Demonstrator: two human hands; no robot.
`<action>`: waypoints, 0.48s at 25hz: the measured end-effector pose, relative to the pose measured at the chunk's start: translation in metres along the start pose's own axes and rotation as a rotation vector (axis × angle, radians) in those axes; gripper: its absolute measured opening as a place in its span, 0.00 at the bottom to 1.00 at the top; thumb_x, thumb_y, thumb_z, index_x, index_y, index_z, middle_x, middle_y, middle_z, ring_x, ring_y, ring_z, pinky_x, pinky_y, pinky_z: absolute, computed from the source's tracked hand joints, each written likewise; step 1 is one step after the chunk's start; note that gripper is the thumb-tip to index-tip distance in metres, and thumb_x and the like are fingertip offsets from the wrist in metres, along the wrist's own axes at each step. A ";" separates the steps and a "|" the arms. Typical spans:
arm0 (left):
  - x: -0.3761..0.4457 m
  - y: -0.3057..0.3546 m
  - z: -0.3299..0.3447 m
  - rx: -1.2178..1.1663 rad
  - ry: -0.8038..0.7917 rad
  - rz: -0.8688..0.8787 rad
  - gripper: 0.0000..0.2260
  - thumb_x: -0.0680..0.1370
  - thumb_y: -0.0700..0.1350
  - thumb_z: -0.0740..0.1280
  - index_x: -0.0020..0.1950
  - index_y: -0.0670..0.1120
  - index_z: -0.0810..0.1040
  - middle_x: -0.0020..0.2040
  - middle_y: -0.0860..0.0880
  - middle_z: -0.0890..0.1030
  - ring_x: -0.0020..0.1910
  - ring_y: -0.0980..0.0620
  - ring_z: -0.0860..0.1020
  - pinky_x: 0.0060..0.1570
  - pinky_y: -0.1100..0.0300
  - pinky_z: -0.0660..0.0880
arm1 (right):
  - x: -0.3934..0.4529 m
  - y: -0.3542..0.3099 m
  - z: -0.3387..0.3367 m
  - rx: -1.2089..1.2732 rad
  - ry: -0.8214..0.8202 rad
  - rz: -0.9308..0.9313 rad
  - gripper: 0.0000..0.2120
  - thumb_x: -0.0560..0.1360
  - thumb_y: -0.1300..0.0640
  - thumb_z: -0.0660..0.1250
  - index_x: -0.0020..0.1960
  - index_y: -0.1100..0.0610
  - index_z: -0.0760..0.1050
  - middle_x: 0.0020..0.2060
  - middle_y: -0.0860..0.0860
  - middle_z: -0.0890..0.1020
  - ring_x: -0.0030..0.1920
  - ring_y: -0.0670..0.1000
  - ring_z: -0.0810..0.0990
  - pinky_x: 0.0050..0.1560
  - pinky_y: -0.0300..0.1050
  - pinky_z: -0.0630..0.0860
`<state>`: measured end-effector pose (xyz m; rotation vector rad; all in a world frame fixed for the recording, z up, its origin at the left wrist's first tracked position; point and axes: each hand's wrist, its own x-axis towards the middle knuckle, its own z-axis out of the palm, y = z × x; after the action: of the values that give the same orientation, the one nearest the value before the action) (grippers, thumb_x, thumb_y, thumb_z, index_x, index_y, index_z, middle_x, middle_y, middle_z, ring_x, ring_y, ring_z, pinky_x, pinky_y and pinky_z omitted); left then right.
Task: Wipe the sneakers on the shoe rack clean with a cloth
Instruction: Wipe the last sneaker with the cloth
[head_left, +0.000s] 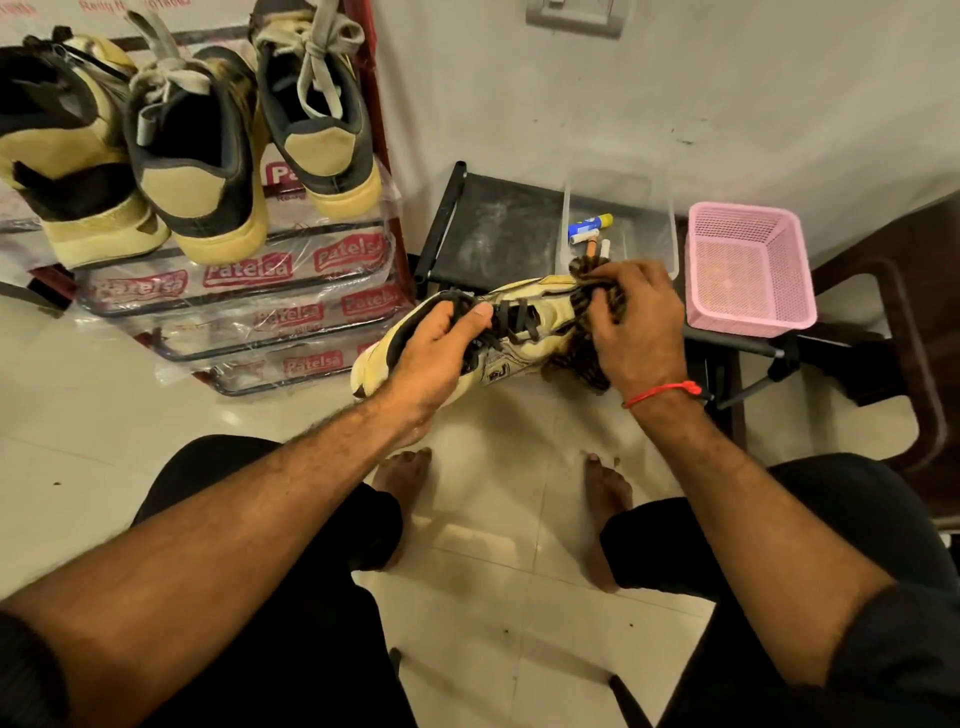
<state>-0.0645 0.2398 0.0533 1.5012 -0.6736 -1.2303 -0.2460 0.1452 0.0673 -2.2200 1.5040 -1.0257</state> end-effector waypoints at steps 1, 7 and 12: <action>-0.002 0.002 0.000 -0.071 -0.011 -0.013 0.10 0.81 0.54 0.68 0.49 0.48 0.81 0.49 0.50 0.87 0.50 0.53 0.85 0.50 0.58 0.79 | -0.004 -0.006 0.002 0.032 -0.006 -0.013 0.08 0.76 0.63 0.66 0.54 0.60 0.80 0.52 0.57 0.78 0.55 0.55 0.77 0.61 0.51 0.75; -0.009 0.008 0.000 -0.213 0.032 -0.020 0.11 0.79 0.52 0.71 0.44 0.46 0.82 0.43 0.48 0.86 0.40 0.55 0.83 0.39 0.63 0.77 | -0.018 -0.020 0.013 0.064 -0.059 -0.224 0.09 0.77 0.61 0.65 0.56 0.60 0.79 0.55 0.57 0.78 0.57 0.56 0.76 0.62 0.51 0.74; -0.014 0.011 0.009 -0.070 0.026 0.105 0.08 0.80 0.45 0.70 0.42 0.49 0.83 0.38 0.53 0.85 0.38 0.58 0.82 0.39 0.66 0.77 | -0.005 -0.018 0.006 0.165 0.134 -0.016 0.08 0.76 0.64 0.66 0.54 0.60 0.80 0.52 0.55 0.79 0.54 0.53 0.78 0.59 0.52 0.76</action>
<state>-0.0751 0.2458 0.0692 1.4043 -0.6766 -1.1412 -0.2299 0.1563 0.0711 -2.0892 1.4000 -1.2779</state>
